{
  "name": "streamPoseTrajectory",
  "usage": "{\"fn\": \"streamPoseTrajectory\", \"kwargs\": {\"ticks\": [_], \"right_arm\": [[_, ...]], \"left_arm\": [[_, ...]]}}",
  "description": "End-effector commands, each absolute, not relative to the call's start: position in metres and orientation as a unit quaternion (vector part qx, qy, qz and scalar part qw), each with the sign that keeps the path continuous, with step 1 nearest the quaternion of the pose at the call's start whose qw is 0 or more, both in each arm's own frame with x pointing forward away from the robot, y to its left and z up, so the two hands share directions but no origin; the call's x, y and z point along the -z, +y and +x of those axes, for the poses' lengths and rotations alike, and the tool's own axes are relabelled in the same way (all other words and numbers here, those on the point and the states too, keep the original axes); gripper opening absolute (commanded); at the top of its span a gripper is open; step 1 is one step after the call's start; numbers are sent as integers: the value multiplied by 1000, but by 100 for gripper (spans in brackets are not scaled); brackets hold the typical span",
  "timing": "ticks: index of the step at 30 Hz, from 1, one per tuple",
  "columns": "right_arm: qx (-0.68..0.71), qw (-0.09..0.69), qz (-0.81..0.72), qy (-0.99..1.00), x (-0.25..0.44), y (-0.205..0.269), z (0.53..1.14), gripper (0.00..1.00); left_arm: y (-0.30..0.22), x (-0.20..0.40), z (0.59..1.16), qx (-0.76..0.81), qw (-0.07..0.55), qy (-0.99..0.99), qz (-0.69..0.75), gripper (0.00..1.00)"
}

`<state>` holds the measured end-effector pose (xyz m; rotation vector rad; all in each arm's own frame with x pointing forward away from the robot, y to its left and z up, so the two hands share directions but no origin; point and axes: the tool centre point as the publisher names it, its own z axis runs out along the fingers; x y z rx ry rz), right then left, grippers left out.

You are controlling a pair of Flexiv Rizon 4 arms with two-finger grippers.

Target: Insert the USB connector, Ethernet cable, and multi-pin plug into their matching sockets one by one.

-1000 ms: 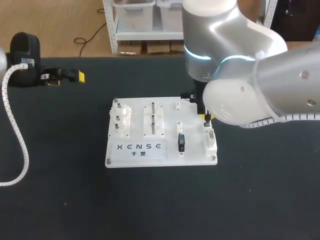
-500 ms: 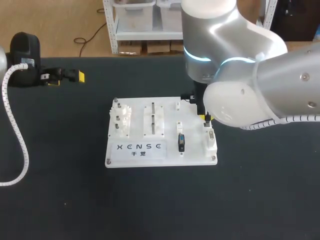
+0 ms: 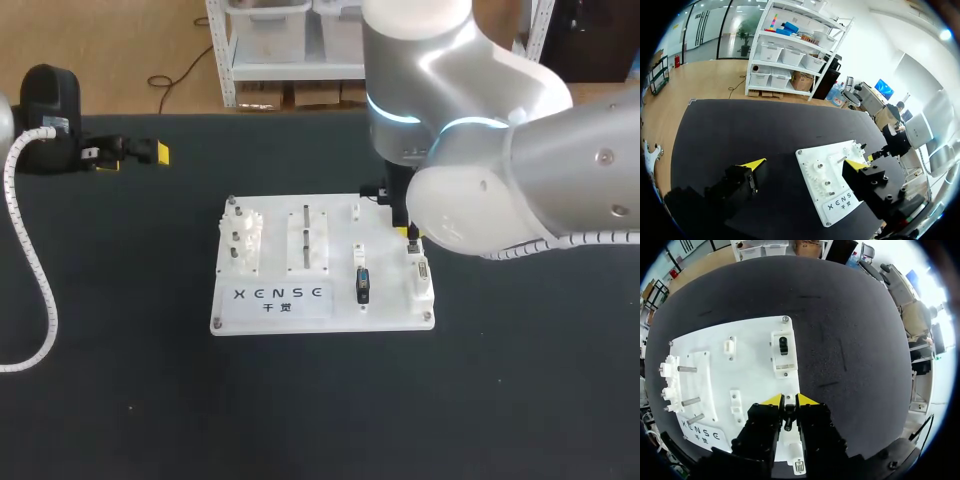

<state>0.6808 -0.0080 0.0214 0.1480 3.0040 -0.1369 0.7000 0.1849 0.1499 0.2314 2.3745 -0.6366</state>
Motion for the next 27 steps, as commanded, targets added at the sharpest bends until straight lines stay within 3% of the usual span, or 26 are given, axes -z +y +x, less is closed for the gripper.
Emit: {"fn": "streamPoseTrajectory", "kwargs": {"ticks": [1,27], "right_arm": [[41,66,48,996,-23,-7,679,0],[45,60,44,996,-13,-14,674,0]], "left_arm": [[185,-150,700,243,330,908,88,100],[185,-150,700,243,330,908,88,100]]}}
